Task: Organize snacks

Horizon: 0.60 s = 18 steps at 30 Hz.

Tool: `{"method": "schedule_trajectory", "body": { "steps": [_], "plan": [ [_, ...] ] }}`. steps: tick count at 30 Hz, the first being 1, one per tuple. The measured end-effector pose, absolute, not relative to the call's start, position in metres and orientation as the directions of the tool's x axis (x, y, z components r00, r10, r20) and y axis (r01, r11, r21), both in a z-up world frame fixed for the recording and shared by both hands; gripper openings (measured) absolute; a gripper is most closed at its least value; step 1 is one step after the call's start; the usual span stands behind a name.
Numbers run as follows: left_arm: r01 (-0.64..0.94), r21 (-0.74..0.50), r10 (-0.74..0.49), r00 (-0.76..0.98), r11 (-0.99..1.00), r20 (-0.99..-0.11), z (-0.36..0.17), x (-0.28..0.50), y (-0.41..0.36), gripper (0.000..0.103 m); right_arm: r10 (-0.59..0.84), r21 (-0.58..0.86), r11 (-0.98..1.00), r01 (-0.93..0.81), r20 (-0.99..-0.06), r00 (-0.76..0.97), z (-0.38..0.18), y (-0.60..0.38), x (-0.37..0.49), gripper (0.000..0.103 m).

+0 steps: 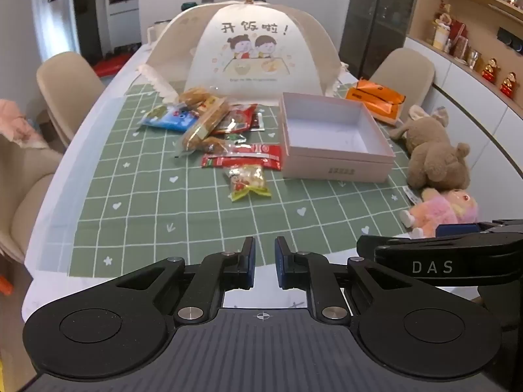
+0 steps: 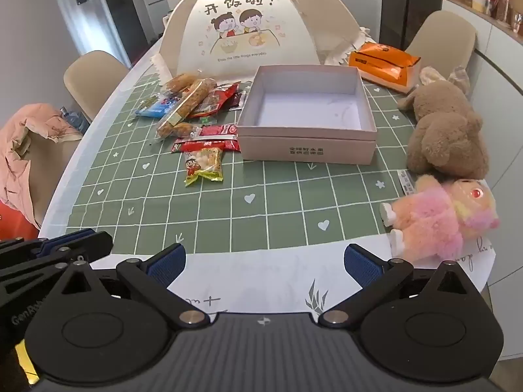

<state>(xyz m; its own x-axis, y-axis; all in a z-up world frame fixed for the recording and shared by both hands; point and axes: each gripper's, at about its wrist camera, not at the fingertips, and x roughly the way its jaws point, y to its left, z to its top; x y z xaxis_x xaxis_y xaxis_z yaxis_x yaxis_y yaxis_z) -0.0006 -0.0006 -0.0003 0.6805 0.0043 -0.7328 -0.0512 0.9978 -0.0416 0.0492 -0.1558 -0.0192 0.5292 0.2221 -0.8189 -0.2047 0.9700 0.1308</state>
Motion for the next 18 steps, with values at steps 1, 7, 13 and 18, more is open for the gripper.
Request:
{"method": "schedule_trajectory", "body": {
  "steps": [1, 7, 13, 18],
  "plan": [
    [-0.049, -0.07, -0.018, 0.679, 0.996, -0.734, 0.0001, -0.0006, 0.0014, 0.016, 0.222, 0.128, 0.969, -0.209, -0.819, 0.53, -0.0186, -0.1544, 0.0479, 0.103],
    [-0.037, -0.072, -0.027, 0.684, 0.997, -0.729, 0.0009, -0.0042, -0.0012, 0.016, 0.205, 0.113, 0.972, -0.206, -0.833, 0.514, -0.0201, -0.1492, 0.047, 0.103],
    [-0.05, -0.094, -0.036, 0.67, 0.994, -0.741, -0.0022, -0.0032, 0.0057, 0.016, 0.186, 0.092, 0.975, -0.203, -0.835, 0.518, -0.0195, -0.1465, 0.0459, 0.103],
    [-0.039, -0.105, -0.052, 0.666, 0.994, -0.745, -0.0009, -0.0015, 0.0056, 0.016, 0.174, 0.087, 0.978, -0.187, -0.835, 0.521, -0.0199, -0.1525, 0.045, 0.103]
  ]
}}
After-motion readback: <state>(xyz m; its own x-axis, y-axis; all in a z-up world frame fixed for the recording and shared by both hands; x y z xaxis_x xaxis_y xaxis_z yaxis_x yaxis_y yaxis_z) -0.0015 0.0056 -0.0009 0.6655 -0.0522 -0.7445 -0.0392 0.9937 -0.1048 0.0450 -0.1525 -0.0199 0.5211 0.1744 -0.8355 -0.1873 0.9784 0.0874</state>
